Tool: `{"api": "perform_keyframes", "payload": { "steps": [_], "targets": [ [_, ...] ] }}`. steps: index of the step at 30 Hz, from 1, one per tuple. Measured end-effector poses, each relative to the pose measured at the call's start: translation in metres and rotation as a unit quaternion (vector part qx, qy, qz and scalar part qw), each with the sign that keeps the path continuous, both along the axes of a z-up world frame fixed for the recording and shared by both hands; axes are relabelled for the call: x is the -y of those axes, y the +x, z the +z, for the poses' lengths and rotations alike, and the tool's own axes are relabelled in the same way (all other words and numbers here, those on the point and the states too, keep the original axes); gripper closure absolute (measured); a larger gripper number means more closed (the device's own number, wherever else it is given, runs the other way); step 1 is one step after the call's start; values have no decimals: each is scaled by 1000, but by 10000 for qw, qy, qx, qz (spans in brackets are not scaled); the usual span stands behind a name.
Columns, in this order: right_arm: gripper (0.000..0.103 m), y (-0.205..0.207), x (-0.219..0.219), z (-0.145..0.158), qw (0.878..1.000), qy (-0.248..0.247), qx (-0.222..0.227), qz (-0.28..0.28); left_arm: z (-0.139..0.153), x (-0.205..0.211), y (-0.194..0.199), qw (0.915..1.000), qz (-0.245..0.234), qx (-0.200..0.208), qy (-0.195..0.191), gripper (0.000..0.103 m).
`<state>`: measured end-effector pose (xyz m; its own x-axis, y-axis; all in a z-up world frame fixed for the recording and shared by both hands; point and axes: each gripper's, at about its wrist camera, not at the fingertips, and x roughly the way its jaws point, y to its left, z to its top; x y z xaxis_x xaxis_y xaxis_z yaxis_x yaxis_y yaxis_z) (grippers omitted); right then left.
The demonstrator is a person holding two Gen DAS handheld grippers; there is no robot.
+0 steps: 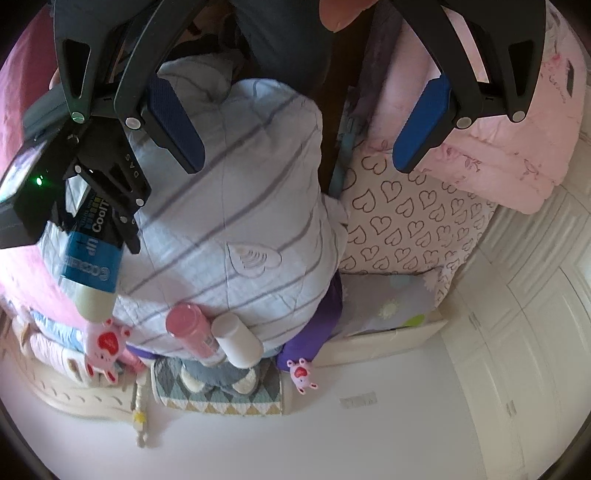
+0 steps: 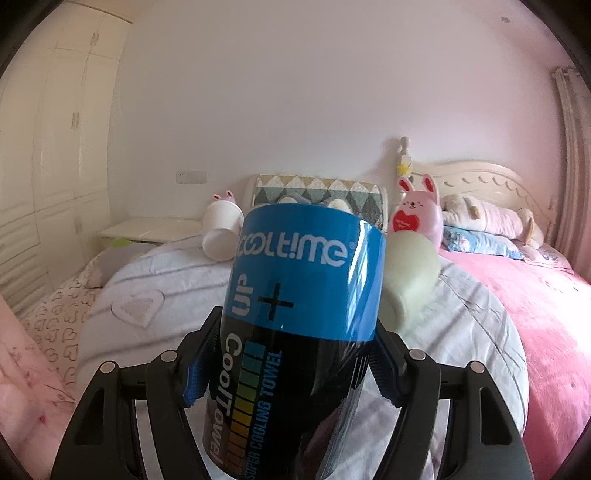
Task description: Flip cup upright
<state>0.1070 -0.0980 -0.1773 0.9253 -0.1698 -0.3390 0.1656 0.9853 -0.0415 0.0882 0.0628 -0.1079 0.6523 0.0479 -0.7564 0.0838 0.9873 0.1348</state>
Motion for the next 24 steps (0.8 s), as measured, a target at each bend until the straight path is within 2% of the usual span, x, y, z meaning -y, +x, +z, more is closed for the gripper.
{"api": "perform_keyframes", "payload": {
  "steps": [3, 15, 18, 24],
  "targets": [
    [32, -9, -10, 0, 9998, -160, 121, 37, -1, -2, -3, 10000, 58, -54, 19, 0],
    [31, -17, 4, 0, 9999, -82, 81, 108, 7, 4, -18, 10000, 61, 43, -35, 0],
    [23, -23, 3, 0, 9998, -96, 127, 140, 9, 6, -22, 10000, 42, 73, -33, 0],
    [22, -30, 3, 2, 9994, -141, 178, 248, 15, 12, -29, 9999, 30, 145, -19, 0]
  ]
}}
